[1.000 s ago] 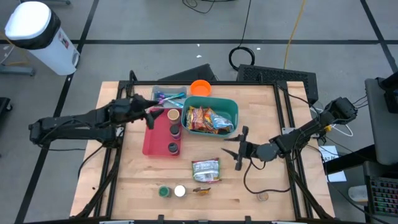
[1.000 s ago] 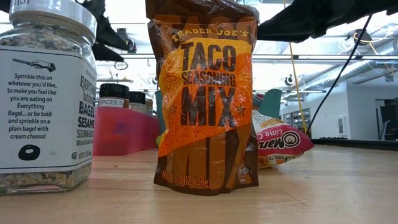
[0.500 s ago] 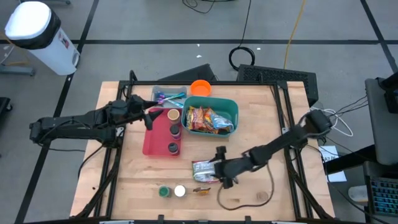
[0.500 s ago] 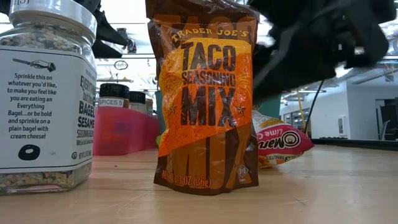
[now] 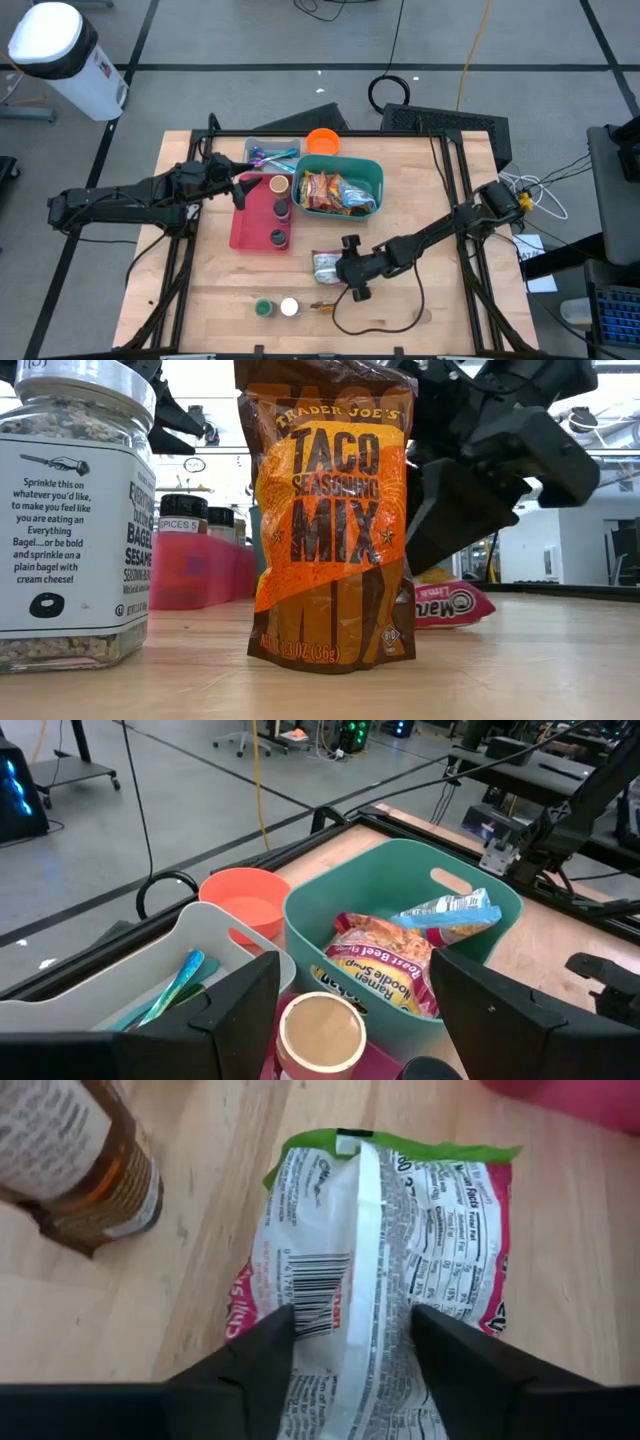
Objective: Pick & Place Food Item
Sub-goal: Put the green noodle pack into the green bin, then put the brown spice bottle into the red bin
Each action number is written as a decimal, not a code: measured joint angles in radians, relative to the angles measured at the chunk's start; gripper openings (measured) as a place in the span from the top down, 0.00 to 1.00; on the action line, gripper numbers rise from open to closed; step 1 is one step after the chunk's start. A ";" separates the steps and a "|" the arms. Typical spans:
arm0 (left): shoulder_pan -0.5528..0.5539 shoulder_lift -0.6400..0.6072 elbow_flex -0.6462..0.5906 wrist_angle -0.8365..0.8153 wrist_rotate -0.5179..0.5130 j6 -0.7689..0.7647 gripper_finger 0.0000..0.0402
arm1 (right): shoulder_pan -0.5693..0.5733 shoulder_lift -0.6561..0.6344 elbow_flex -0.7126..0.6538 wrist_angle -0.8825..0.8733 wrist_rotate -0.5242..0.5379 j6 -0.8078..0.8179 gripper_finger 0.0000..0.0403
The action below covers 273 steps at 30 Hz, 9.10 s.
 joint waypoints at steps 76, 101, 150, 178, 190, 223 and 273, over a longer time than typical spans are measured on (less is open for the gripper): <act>0.000 0.000 0.000 -0.003 0.000 0.000 0.34 | -0.671 -0.405 -0.459 0.554 -0.108 -0.321 0.95; 0.001 0.142 0.000 0.032 -0.008 -0.020 0.34 | -0.281 -0.652 -0.459 0.707 -0.109 -0.265 0.28; 0.001 0.158 0.000 0.034 -0.003 -0.102 0.34 | 0.596 -0.305 -0.093 -0.479 -0.121 1.066 0.52; 0.001 0.158 0.000 0.029 -0.001 -0.105 0.34 | 0.588 -0.233 -0.091 -0.411 -0.023 0.901 0.79; 0.001 0.158 0.000 0.022 0.002 -0.105 0.34 | 0.491 -0.228 -0.095 -0.370 0.163 0.592 0.88; 0.001 0.157 0.000 0.023 0.002 -0.100 0.34 | 0.059 -0.290 -0.094 0.191 -0.054 -0.073 0.88; -0.026 0.157 0.000 0.023 0.001 -0.102 0.34 | 0.498 -0.272 -0.560 0.268 0.399 0.749 0.32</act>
